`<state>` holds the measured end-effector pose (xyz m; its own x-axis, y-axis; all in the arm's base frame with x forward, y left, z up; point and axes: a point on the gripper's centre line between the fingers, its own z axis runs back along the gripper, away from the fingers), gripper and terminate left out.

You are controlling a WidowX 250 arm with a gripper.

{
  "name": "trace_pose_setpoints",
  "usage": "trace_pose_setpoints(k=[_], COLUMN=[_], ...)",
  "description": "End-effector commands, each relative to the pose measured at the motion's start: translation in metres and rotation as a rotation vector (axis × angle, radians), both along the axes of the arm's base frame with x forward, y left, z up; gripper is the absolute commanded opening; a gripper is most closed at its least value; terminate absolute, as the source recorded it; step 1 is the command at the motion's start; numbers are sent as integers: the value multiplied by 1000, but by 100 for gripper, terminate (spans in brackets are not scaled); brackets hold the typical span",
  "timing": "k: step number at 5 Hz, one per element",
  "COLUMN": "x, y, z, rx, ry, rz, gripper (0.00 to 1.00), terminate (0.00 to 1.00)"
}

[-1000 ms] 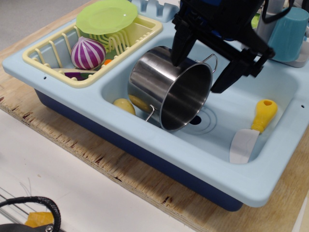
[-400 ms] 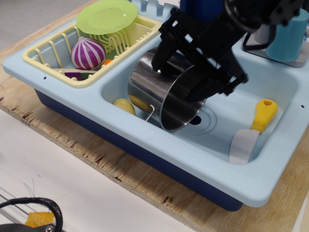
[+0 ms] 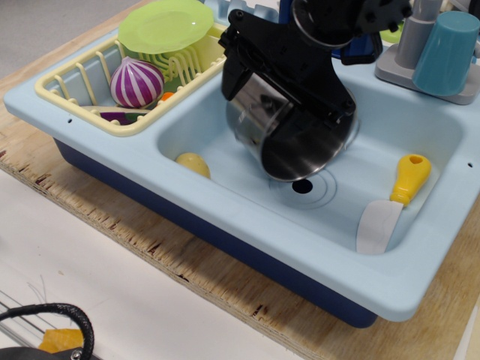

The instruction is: Flip pot upright which is in sink

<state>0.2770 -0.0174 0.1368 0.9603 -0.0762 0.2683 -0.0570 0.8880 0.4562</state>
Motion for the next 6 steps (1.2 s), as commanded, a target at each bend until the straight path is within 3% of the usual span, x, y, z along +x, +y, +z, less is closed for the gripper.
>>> trace_pose_setpoints(k=[1,2,4,5,6], x=[12,26,32,30,25], y=[8,10,10,4,6], z=[16,20,23,17,10], rx=[-40,-78,-277,-325,-436], ry=[-165,-207,-204,-116,-67], rz=[-44,-52,115,224,302], gripper=[0,0,0,0,0], terminate=[0,0,0,0,0])
